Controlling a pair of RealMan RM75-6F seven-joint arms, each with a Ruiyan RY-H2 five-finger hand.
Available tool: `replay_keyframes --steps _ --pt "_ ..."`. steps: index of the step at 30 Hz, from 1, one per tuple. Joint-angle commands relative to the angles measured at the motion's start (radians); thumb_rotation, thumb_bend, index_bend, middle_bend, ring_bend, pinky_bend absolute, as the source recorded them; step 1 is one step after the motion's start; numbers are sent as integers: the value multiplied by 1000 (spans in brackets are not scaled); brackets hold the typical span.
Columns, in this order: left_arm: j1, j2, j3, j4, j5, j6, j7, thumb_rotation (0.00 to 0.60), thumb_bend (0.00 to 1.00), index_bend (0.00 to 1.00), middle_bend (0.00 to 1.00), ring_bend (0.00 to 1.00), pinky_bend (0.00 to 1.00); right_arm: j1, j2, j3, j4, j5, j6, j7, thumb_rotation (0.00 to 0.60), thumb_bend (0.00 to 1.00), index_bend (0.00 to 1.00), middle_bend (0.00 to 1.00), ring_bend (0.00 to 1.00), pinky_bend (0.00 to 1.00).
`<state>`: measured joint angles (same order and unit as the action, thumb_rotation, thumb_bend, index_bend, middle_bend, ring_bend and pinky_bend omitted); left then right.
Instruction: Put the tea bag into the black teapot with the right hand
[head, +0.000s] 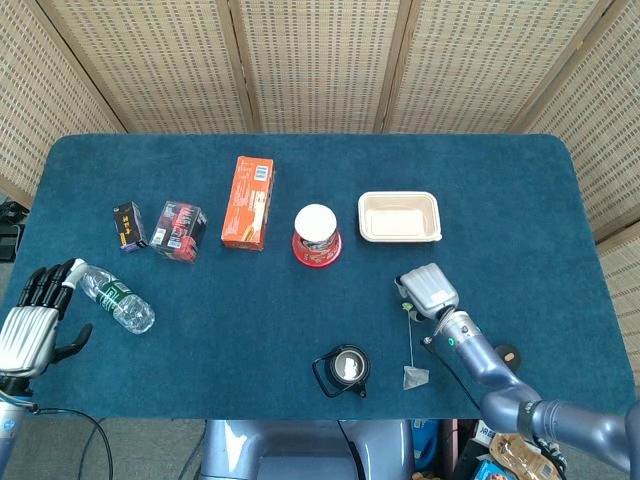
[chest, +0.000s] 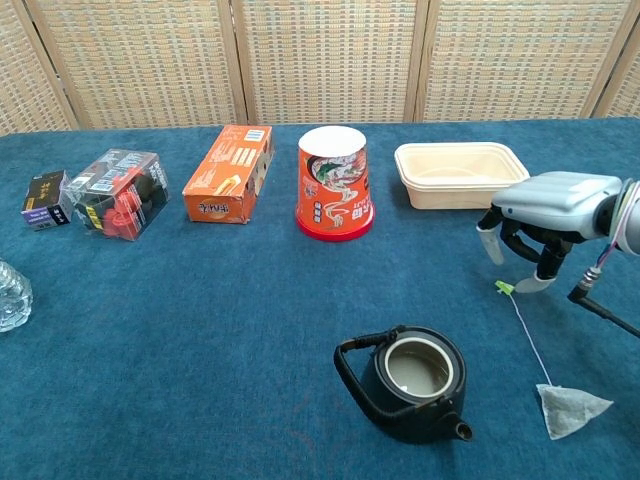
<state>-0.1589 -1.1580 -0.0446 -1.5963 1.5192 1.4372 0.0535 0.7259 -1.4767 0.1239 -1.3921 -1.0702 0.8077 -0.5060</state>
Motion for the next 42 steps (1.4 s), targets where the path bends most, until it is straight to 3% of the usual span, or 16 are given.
replay_keyframes --steps 1,42 --pt "0 -1 0 2 0 1 -3 600 377 0 0 0 0 3 -5 -3 6 6 2 -2 600 393 555 804 819 891" --pt "2 -17 4 38 -10 0 -30 600 377 0 0 0 0 22 -60 -42 80 65 2 -21 600 425 580 807 827 897"
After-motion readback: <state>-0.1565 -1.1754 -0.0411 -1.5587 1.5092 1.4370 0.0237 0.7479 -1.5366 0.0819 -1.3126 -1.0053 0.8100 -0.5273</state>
